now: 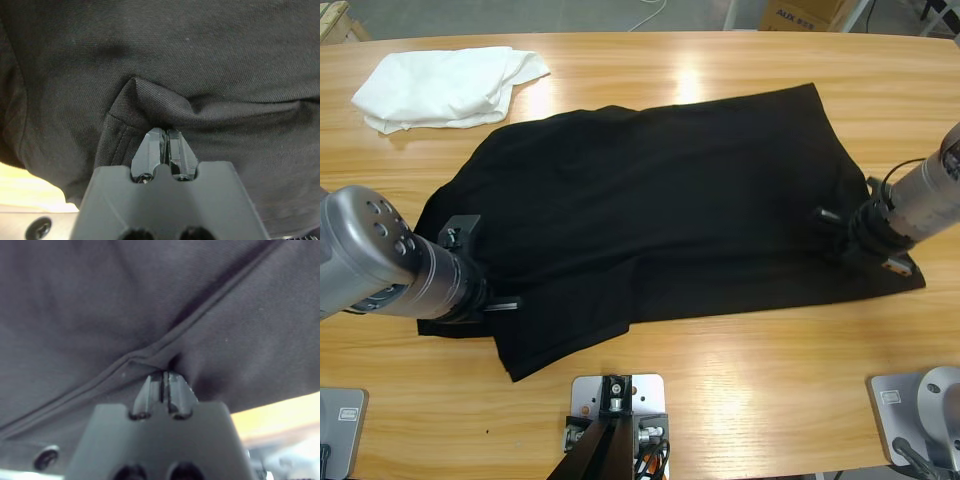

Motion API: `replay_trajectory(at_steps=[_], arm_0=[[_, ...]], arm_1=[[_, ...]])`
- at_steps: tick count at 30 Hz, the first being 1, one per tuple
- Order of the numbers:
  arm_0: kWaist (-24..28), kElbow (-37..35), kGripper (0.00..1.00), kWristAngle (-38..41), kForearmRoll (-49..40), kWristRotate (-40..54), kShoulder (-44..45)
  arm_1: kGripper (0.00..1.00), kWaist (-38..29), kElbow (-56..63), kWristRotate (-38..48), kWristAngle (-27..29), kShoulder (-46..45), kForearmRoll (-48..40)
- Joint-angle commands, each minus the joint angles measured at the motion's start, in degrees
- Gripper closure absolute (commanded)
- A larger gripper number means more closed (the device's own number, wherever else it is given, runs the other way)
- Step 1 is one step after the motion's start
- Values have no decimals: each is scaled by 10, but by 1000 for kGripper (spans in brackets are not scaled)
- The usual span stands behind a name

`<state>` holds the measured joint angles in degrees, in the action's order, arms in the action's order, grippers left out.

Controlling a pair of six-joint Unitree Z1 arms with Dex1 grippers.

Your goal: Fold clothes

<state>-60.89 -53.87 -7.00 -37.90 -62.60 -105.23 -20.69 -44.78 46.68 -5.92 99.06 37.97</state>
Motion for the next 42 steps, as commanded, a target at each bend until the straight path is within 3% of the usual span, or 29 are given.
replay_trajectory(at_steps=[1,13,14,17,18,20,21,22,25,27,28,30,33,37,42], arm_0=[[-8,36,1000,15,-38,-4,2],[-92,49,1000,39,-73,-62,40],[-92,51,1000,29,-77,-66,49],[-74,51,1000,-4,-86,-67,63],[-57,49,913,-12,-87,-63,71],[-7,38,207,-32,-87,-56,94],[17,31,66,-43,-86,-46,109],[47,16,17,-54,-86,-23,123],[140,-21,12,-62,-65,54,142],[224,-21,340,3,36,152,152],[322,-20,393,126,124,299,151],[402,-48,387,187,137,415,117],[472,-106,348,240,81,466,50],[501,-133,324,245,51,468,-20],[497,-182,331,324,91,443,-85]], arm_1=[[1000,-126,17,72,-16,42,82],[1000,-210,-35,146,8,7,186],[928,-211,-35,152,17,0,186],[358,-211,-47,148,64,-31,195],[164,-211,-60,134,86,-50,196],[33,-203,-97,81,111,-75,196],[23,-195,-118,52,117,-81,196],[13,-178,-144,17,117,-83,196],[0,-108,-213,-102,83,-73,193],[0,-43,-241,-182,52,-71,178],[0,6,-245,-246,4,-71,140],[0,36,-250,-274,-10,-63,121],[0,42,-256,-276,-7,-48,120],[0,41,-257,-276,-9,-32,120],[0,41,-253,-277,-10,-13,119]])
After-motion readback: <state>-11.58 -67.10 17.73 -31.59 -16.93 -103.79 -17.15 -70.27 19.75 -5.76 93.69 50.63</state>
